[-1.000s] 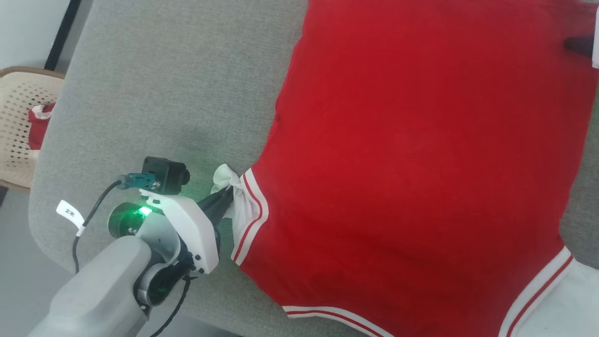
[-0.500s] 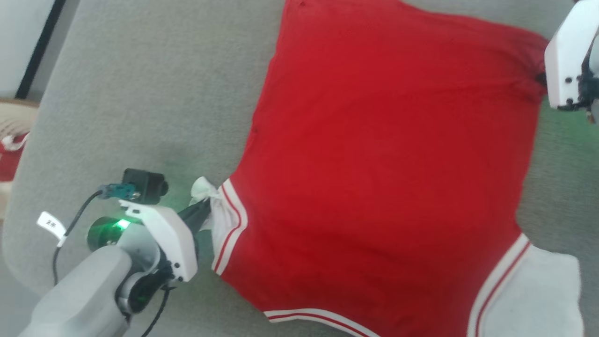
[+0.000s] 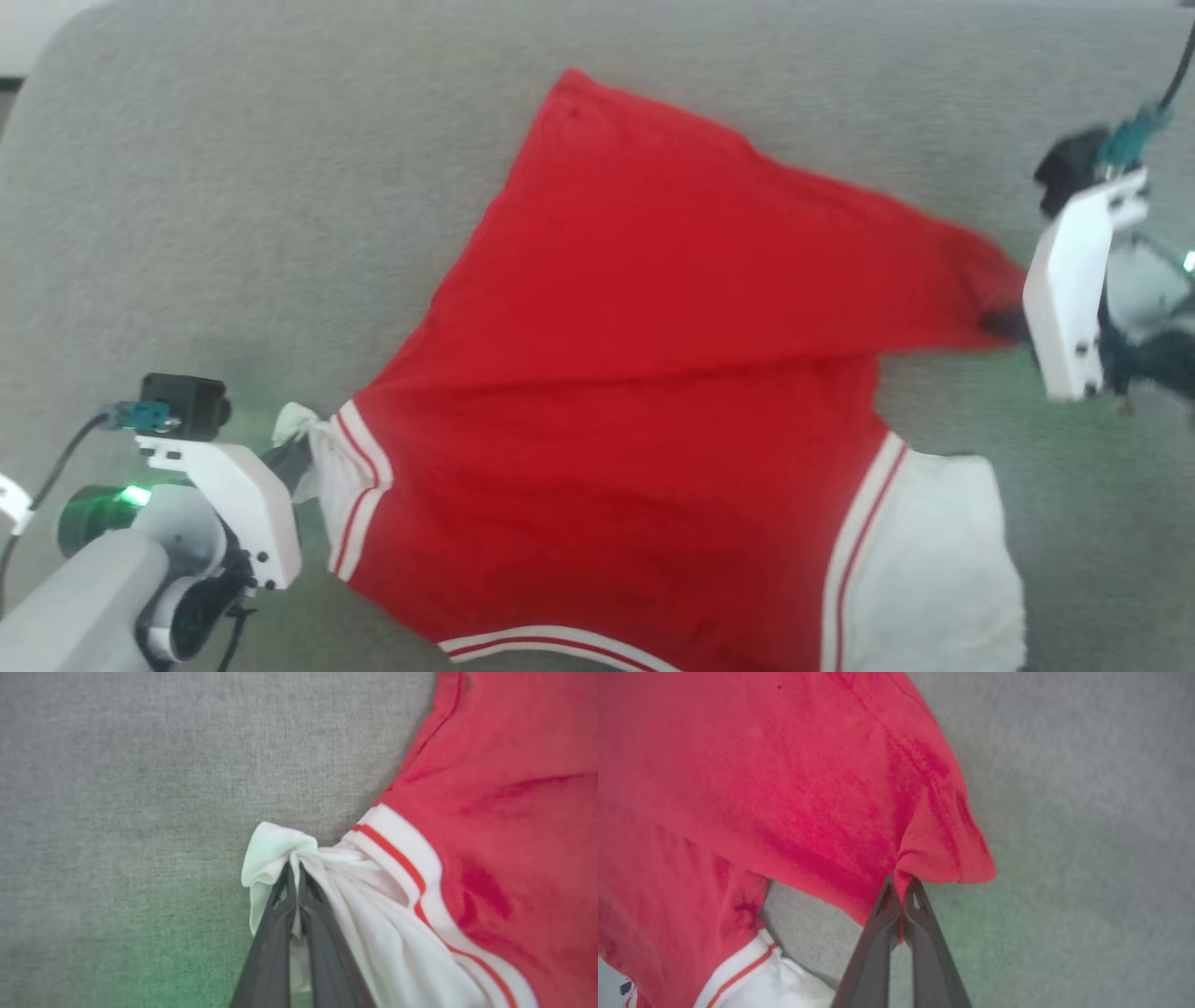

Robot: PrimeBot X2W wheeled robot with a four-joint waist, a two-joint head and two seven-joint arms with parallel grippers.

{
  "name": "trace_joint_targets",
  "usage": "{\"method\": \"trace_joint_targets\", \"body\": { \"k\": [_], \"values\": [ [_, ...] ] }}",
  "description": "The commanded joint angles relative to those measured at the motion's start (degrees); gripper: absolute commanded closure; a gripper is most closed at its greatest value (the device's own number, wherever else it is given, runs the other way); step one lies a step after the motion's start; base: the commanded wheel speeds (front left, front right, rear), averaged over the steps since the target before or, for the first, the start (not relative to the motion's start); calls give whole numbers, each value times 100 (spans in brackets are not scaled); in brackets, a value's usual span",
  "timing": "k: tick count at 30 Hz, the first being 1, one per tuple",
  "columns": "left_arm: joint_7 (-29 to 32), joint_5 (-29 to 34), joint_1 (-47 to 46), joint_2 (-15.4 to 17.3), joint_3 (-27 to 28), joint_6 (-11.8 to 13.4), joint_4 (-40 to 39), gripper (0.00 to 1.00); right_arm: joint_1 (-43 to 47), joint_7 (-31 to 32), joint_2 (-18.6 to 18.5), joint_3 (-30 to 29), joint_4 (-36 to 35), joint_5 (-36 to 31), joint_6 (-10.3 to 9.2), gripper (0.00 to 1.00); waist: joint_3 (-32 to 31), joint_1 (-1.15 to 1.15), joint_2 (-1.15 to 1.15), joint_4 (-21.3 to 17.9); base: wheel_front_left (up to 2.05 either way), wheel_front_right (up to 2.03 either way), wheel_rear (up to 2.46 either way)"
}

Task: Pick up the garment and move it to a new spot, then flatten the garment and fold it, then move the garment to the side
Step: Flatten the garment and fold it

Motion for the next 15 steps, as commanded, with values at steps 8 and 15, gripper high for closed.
{"method": "trace_joint_targets", "body": {
  "k": [8, 15],
  "values": [
    [131, -48, 118, 126, 37, 167, -259, 100, 1931, 58, 82, -930, -1230, -84, 0, 100, -115, 0, 0, -424, 0, 0, 0],
    [161, -44, 88, 134, 18, 175, -336, 100, 3175, -85, 812, -1631, -1279, -703, -1, 100, -11, 0, 0, -478, 0, 0, 0]
  ]
}}
